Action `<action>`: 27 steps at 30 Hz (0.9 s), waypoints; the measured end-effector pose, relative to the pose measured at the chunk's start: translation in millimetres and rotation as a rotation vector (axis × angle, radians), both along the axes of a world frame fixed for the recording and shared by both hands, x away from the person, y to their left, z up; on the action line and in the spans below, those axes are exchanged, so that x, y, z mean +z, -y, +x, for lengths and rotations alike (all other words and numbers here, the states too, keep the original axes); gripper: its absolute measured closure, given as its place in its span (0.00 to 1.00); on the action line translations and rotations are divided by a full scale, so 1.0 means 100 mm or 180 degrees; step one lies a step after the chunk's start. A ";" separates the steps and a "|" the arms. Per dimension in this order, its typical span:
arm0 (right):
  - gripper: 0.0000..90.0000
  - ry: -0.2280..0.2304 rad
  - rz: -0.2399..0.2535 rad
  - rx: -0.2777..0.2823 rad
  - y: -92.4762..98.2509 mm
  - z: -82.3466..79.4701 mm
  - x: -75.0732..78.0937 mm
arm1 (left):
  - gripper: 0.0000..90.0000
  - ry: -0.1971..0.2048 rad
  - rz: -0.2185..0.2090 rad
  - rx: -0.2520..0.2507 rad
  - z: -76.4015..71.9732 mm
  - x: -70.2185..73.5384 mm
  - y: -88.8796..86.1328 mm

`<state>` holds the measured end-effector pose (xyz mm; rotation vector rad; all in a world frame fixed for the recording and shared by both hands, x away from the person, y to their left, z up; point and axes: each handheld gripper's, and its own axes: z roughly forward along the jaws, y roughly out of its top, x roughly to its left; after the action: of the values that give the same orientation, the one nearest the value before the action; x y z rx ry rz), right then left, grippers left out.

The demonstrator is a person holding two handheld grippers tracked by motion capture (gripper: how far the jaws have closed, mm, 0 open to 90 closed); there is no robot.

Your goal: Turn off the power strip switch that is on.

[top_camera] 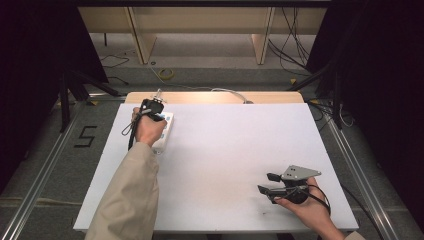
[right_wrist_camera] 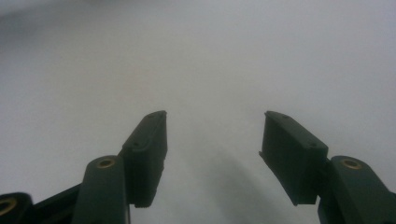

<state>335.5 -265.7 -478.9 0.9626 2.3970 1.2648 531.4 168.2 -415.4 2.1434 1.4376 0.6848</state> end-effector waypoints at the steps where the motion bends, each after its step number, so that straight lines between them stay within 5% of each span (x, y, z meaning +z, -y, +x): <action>1: 0.46 -0.0003 0.0005 -0.0004 0.00 0.00 0.00 | 1.00 -0.0009 0.0007 0.0001 0.01 0.00 0.00; 27: 0.46 -0.0004 0.0000 0.0022 -0.01 0.01 0.00 | 1.00 -0.0032 -0.0001 0.0025 0.15 -0.10 -0.02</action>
<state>336.2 -265.0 -479.0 0.9562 2.4034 1.2670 546.2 170.2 -425.3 2.1449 1.4519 0.6775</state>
